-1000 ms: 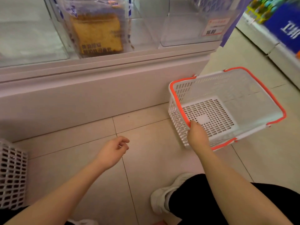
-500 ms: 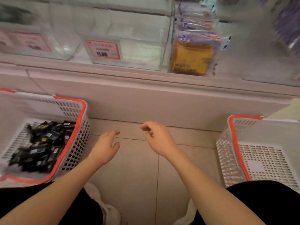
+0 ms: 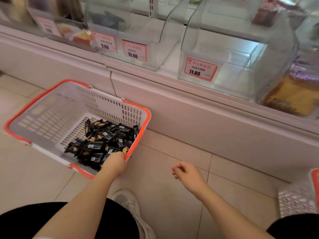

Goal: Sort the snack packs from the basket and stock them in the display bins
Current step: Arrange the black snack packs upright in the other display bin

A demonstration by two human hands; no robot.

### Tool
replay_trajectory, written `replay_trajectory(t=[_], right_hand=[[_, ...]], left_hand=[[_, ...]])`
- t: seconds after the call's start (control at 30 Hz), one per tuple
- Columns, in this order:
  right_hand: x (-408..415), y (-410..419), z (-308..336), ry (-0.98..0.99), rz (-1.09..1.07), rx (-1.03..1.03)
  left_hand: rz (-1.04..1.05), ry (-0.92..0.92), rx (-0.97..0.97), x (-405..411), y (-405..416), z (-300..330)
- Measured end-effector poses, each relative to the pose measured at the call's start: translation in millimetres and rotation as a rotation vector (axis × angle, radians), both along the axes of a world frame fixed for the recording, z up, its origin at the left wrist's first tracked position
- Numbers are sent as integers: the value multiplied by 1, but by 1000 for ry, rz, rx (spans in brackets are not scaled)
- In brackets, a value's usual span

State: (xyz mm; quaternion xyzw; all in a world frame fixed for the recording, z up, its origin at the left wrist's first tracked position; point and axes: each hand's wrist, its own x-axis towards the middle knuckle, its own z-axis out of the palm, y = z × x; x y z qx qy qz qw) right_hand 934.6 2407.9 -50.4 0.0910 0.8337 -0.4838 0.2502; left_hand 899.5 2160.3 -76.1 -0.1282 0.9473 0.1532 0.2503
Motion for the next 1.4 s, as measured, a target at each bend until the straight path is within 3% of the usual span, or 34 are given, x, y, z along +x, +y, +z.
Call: replay_trajectory(t=[0.17, 0.3, 0.37, 0.53, 0.77, 0.87, 0.93, 1.07, 1.17, 1.37, 1.4], right_hand=[[0, 9, 2, -64, -148, -43], [-8, 5, 27, -262, -332, -399], [-13, 5, 39, -233, -396, -481], [-5, 31, 48, -68, -391, -211], [24, 118, 53, 41, -550, 61], [36, 143, 49, -84, -532, -92], [42, 157, 42, -55, -601, -94], [58, 197, 19, -56, -779, -3], [73, 229, -4, -155, -822, 63], [90, 251, -34, -228, -791, 104], [91, 248, -35, -208, -746, 184]], left_hand=[[-196, 200, 50, -3, 21, 26], [-316, 301, 206, 13, 62, 59], [-388, 296, 276, 23, 87, 66], [-548, 222, 365, 50, 147, 60], [-551, 273, 395, 69, 236, 57], [-594, 298, 469, 80, 273, 58], [-646, 272, 511, 91, 293, 55], [-708, -7, 631, 95, 298, 36], [-788, -152, 542, 80, 270, 18], [-866, -207, 303, 58, 219, -8], [-887, -202, 279, 57, 212, -10]])
